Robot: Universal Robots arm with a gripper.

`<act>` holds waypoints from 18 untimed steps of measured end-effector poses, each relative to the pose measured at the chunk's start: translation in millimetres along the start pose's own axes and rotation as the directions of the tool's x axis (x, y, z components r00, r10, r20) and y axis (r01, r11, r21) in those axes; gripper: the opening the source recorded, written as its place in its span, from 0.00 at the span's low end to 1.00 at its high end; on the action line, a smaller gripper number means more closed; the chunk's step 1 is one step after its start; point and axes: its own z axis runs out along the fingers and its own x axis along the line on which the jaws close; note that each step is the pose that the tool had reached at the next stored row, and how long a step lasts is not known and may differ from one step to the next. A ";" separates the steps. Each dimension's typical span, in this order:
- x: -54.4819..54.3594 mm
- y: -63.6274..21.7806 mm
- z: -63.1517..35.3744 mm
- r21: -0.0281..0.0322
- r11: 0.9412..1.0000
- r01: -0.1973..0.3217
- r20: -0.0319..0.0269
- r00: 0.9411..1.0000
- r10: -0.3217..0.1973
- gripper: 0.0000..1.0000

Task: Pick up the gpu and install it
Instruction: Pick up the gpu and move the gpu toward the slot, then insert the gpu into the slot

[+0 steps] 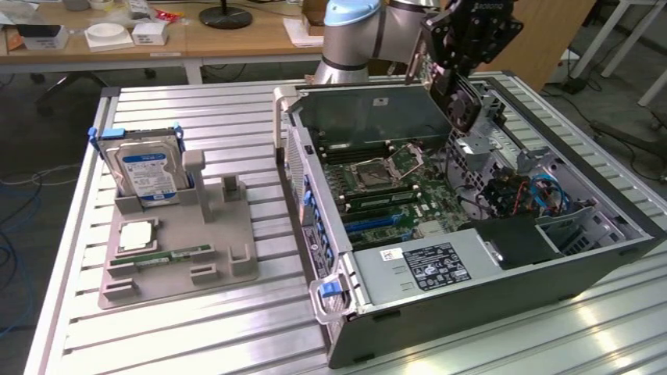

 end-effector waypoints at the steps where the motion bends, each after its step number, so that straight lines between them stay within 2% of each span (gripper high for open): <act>1: -0.9 0.0 0.0 0.000 1.000 0.000 0.000 1.000 0.000 0.26; 15: -1.2 0.0 0.1 0.000 1.000 0.000 0.000 1.000 0.000 0.26; 18: -1.2 0.0 0.1 0.000 1.000 0.016 0.000 1.000 -0.016 0.26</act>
